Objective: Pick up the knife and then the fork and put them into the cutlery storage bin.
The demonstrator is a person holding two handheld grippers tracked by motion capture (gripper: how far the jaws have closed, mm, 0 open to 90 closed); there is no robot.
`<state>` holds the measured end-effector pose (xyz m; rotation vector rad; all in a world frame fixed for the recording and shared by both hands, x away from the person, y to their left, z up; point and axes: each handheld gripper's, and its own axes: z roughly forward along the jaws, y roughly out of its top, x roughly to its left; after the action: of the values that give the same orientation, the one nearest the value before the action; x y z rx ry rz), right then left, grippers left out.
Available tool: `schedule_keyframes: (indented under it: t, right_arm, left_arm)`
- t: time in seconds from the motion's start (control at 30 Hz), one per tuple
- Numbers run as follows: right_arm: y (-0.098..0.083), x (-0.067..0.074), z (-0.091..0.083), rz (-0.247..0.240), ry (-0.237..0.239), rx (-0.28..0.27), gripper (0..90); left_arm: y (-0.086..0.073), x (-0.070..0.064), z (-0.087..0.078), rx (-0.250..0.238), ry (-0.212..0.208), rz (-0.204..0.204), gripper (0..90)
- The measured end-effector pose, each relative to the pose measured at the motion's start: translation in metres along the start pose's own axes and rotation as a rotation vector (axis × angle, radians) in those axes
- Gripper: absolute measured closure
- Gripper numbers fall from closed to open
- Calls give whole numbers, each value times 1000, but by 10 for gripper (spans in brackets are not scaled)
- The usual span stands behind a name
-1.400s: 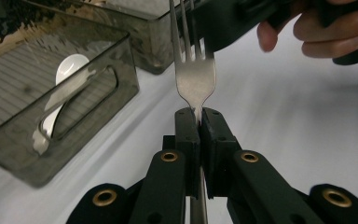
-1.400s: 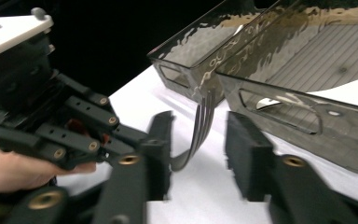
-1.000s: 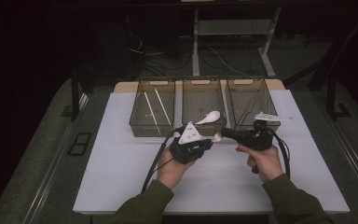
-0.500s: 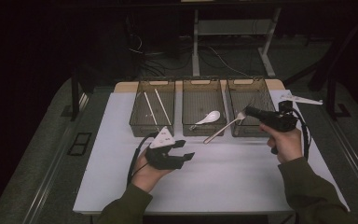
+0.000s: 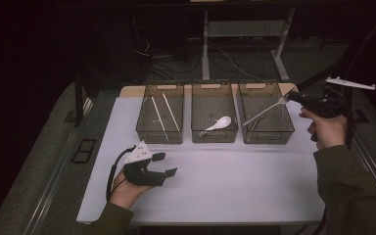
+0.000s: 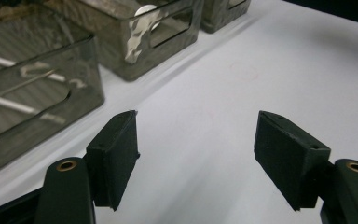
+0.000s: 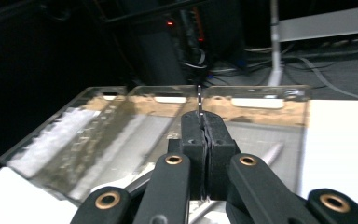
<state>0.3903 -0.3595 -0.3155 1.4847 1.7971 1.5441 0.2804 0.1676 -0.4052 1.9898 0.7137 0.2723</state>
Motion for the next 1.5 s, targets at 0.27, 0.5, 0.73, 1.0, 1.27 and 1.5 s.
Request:
schedule_keyframes:
  t: [0.27, 0.5, 0.73, 1.0, 1.27, 1.5]
  right_arm:
    - [0, -17, 0, -39, -94, 22, 881]
    - [-9, -19, 23, -56, -120, 96, 881]
    - [-18, -20, 49, -75, -124, 168, 880]
    - [-19, -30, 73, -80, -141, 220, 739]
    - [-15, -34, 78, -113, -141, 191, 542]
    - [-10, -38, 85, -128, -150, 189, 500]
  left_arm:
    - [-10, 5, -1, 14, 2, -9, 216]
    - [-11, 3, 6, 22, -9, 0, 155]
    - [-11, 1, 8, 27, -21, 3, 156]
    - [-11, 2, 11, 34, -27, 6, 155]
    - [-12, 3, 13, 39, -28, 4, 155]
    - [-12, 2, 14, 42, -30, 6, 152]
